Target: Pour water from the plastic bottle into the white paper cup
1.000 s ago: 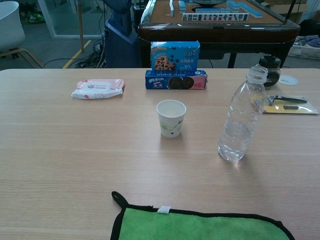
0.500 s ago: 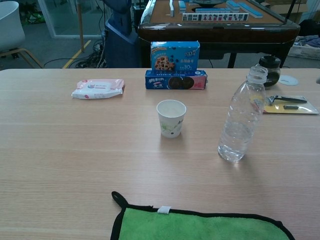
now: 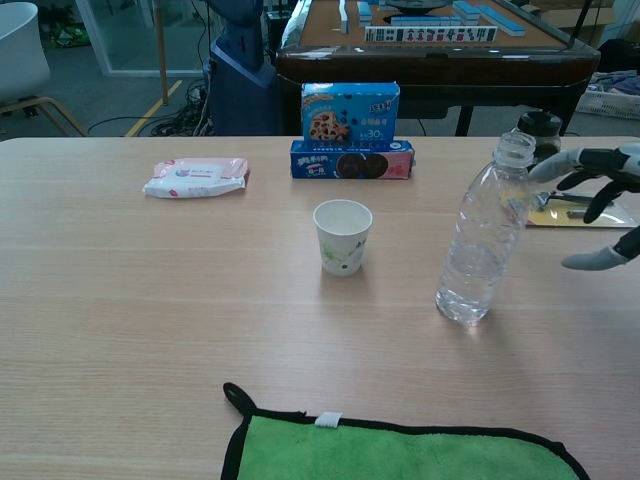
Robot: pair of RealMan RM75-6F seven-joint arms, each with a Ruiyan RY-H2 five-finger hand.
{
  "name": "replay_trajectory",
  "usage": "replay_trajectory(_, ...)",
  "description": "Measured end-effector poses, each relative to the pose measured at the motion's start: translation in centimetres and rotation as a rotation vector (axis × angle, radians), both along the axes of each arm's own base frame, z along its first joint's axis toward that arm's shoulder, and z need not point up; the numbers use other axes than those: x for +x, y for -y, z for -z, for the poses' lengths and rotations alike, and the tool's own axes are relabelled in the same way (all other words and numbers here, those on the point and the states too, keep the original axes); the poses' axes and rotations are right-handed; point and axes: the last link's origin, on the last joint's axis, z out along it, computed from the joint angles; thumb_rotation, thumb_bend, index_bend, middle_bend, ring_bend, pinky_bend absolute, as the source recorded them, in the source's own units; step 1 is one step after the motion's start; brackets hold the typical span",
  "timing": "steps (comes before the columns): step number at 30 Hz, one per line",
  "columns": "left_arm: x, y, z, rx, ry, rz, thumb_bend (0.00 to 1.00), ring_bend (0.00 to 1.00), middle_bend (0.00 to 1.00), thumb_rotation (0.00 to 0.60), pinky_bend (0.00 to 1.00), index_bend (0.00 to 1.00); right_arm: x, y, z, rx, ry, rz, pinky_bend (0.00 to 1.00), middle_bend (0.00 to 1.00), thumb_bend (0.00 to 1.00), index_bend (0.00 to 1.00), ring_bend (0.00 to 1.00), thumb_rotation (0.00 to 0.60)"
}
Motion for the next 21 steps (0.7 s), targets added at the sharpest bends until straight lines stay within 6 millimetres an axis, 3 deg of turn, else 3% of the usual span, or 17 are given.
replay_trajectory(8,-0.1,0.0,-0.2,0.009,-0.005,-0.009,0.04,0.45,0.48,0.600,0.66,0.46,1.4,1.1,2.3,0.069,0.015,-0.044,0.37,0.16,0.00,0.21,0.16,0.600)
replay_trajectory(21,-0.3,-0.1,-0.5,0.017,-0.011,-0.021,0.04,0.45,0.48,0.600,0.66,0.46,2.6,1.8,3.9,0.138,0.015,-0.082,0.37,0.17,0.00,0.21,0.16,0.600)
